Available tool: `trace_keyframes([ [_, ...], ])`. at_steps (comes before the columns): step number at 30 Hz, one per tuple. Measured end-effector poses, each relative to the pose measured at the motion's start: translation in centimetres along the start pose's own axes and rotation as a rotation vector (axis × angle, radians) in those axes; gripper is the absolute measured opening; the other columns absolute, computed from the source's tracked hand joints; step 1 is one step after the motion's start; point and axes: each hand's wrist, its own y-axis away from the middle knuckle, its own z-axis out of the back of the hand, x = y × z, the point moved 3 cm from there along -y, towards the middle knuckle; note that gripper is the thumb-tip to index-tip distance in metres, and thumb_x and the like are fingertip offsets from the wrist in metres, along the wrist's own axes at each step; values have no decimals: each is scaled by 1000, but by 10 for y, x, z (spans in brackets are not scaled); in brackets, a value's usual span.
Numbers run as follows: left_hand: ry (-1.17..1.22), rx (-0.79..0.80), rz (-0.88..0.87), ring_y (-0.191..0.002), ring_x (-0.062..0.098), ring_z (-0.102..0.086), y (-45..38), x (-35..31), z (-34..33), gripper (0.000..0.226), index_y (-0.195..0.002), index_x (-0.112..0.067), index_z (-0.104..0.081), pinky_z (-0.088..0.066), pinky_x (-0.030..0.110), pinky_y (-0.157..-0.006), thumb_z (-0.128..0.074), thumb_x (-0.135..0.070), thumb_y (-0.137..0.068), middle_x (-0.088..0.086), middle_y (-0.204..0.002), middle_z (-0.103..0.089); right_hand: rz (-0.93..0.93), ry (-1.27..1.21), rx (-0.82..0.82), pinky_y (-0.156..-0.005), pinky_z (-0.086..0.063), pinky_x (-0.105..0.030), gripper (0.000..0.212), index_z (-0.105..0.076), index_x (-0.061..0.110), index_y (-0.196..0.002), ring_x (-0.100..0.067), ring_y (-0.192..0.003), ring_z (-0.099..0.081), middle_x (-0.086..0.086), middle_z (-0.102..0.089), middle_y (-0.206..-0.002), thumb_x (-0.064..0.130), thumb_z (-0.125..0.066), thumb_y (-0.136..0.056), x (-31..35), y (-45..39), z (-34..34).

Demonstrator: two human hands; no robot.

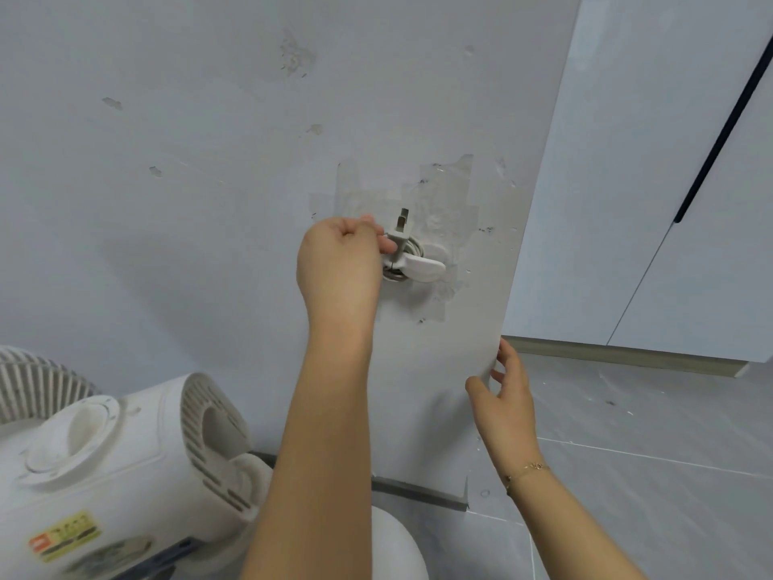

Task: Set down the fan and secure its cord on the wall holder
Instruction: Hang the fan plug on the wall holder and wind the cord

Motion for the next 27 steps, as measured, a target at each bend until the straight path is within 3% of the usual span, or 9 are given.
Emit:
trace_keyframes([
  [3,-50,45,2,-68,18,-59,7,-7,-6,43,-53,-19,-57,-50,35,-78,-49,-28,-94,-11,-52,-60,0,0,12,-109,-39,-46,62,-34,24,-144,-16,-132,-41,5,-42,-144,5,-51,-88,2,1,1],
  [6,-108,55,-10,-59,22,-49,11,-12,-12,58,-66,0,-60,-45,33,-67,-51,-52,-89,-2,-58,-56,0,9,17,-109,-39,-45,62,-34,25,-144,-16,-132,-41,6,-43,-143,6,-51,-88,3,2,1],
  [8,-141,31,-12,-59,19,-47,10,-11,-13,52,-69,-6,-56,-40,29,-63,-57,-56,-84,-4,-61,-51,-5,11,16,-109,-39,-45,62,-34,26,-144,-16,-132,-41,6,-42,-143,6,-51,-88,3,1,0],
  [12,-87,-8,16,-54,11,-47,9,-7,-12,36,-63,-20,-47,-39,27,-62,-68,-44,-78,-9,-59,-48,-13,11,21,-110,-38,-46,63,-32,27,-145,-15,-134,-39,6,-40,-146,6,-51,-88,2,1,0],
  [18,-31,-21,0,-50,10,-43,4,-6,-7,29,-71,-9,-55,-36,20,-55,-70,-32,-78,-8,-54,-45,1,27,32,-109,-39,-47,63,-33,28,-144,-15,-133,-40,7,-41,-145,6,-51,-88,1,0,3],
  [23,88,111,95,-30,-2,-43,10,-10,6,17,-70,-9,-60,-30,5,-38,-68,-16,-84,-15,-29,-43,9,51,55,-108,-39,-46,64,-32,28,-145,-15,-131,-41,9,-41,-145,6,-51,-87,0,1,6],
  [27,140,140,72,-33,-4,-45,19,-11,7,14,-72,-12,-61,-32,3,-41,-66,-12,-85,-16,-36,-50,13,74,81,-108,-40,-45,66,-31,30,-145,-16,-132,-41,8,-39,-146,7,-52,-88,0,1,8],
])
